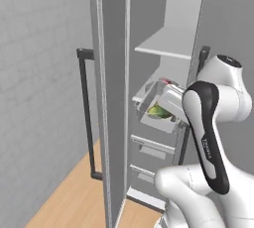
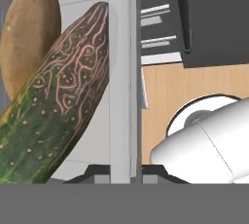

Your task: Take the meat container that has the steak and place it on the second highest rack of the freezer. Then take the vegetable container that has the sweet potato and cucumber and place it on the highest rack of the freezer.

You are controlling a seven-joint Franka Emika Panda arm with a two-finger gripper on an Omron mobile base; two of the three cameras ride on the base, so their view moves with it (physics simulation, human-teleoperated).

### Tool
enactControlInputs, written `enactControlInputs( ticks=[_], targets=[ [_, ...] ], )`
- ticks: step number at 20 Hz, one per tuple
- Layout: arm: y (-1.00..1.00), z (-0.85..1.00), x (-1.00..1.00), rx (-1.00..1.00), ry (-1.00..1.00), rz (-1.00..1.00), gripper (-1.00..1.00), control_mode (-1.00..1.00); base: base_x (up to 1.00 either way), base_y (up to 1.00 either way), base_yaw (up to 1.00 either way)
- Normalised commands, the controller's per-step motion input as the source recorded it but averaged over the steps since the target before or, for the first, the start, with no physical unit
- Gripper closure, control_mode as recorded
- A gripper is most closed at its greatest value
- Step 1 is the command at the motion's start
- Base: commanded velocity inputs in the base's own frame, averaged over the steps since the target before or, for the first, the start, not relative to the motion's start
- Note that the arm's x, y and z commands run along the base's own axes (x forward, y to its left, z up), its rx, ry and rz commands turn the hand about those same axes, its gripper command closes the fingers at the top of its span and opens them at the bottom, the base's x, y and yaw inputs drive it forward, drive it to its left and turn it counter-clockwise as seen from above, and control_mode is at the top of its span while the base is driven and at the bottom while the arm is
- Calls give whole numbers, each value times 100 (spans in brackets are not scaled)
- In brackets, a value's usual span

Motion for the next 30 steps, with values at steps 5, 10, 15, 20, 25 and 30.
enactControlInputs(
  ticks=[5, 10, 15, 20, 25, 30],
  targets=[
    [0, 0, 0, 0, 0, 0, 100, 100, 50, 19, -21],
    [-1, 48, 37, -1, -1, -7, 100, -100, 8, 0, -4],
    [-19, 80, 67, -3, -5, -1, 100, -100, 0, 0, 0],
    [-32, 31, 70, 0, 0, 0, 100, -100, 0, 0, 0],
    [-33, 0, 75, 0, 0, 0, 100, -100, 0, 0, 0],
    [-34, 0, 67, 0, -1, 0, 100, -100, 0, 0, 0]
  ],
)
